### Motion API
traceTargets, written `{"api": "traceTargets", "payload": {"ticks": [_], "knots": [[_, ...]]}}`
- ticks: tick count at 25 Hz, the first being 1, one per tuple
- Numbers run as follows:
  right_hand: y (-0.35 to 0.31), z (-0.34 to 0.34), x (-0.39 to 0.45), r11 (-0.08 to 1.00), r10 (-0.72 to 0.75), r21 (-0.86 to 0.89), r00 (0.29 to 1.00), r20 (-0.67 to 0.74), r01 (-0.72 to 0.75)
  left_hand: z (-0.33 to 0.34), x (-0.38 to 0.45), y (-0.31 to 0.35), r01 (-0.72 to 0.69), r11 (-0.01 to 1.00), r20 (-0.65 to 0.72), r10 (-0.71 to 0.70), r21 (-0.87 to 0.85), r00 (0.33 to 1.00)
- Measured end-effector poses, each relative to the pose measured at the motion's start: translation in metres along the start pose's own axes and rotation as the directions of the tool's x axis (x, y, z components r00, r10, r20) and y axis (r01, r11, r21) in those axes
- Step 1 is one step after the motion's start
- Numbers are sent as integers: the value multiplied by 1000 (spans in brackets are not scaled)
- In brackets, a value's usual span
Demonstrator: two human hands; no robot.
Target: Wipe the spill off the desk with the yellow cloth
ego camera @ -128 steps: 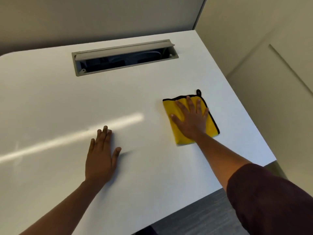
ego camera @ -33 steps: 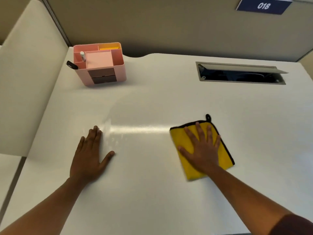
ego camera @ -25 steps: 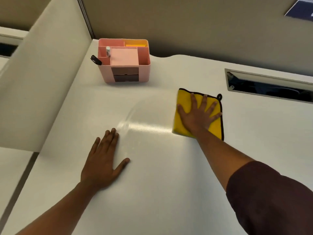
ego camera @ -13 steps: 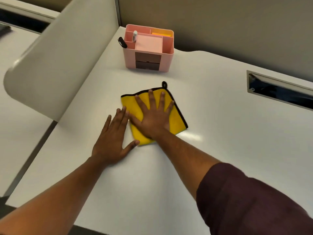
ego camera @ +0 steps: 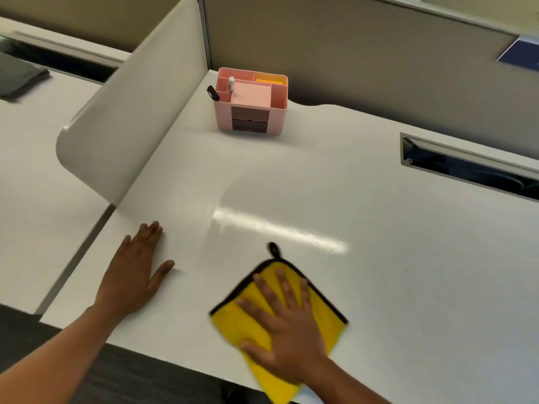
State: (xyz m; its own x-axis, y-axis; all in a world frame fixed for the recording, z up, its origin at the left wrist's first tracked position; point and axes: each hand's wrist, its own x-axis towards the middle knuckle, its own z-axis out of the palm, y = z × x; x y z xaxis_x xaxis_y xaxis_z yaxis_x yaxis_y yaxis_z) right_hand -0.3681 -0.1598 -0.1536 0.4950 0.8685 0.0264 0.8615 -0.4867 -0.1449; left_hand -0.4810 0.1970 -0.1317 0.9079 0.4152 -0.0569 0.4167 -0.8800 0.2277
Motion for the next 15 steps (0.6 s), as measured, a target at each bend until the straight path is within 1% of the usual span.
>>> {"api": "traceTargets", "payload": {"ticks": [2, 3, 5, 8, 9, 10, 11, 12, 13, 15], "knots": [[33, -10, -20, 983, 178, -50, 984, 25, -176, 1, -10, -10, 10, 1000, 39, -11, 17, 999], [48, -16, -22, 960, 272, -74, 961, 43, -268, 3, -12, -10, 11, 1000, 41, -12, 17, 999], [70, -25, -4, 894, 444, -92, 894, 65, -438, 6, -13, -10, 11, 1000, 23, -12, 14, 1000], [84, -30, 71, 754, 656, -37, 753, 42, -655, 5, -10, -14, 11, 1000, 20, -12, 5, 1000], [83, -31, 103, 711, 702, 2, 710, 48, -703, 7, -11, -15, 8, 1000, 16, -9, 7, 1000], [78, -29, 136, 687, 724, 32, 688, 53, -726, 9, -12, -15, 4, 1000, 5, -4, 10, 1000], [70, -28, 167, 687, 722, 54, 689, 56, -725, 9, -11, -15, 0, 1000, -2, 0, 14, 1000], [54, -24, 192, 702, 705, 75, 706, 63, -708, 9, -11, -16, -7, 1000, -1, 7, 17, 1000], [35, -21, 212, 737, 667, 88, 743, 65, -670, 9, -10, -16, -8, 1000, -4, 8, 14, 1000], [-14, -12, 229, 837, 538, 82, 841, 57, -541, 9, -10, -19, -8, 1000, -12, 8, -13, 1000]]}}
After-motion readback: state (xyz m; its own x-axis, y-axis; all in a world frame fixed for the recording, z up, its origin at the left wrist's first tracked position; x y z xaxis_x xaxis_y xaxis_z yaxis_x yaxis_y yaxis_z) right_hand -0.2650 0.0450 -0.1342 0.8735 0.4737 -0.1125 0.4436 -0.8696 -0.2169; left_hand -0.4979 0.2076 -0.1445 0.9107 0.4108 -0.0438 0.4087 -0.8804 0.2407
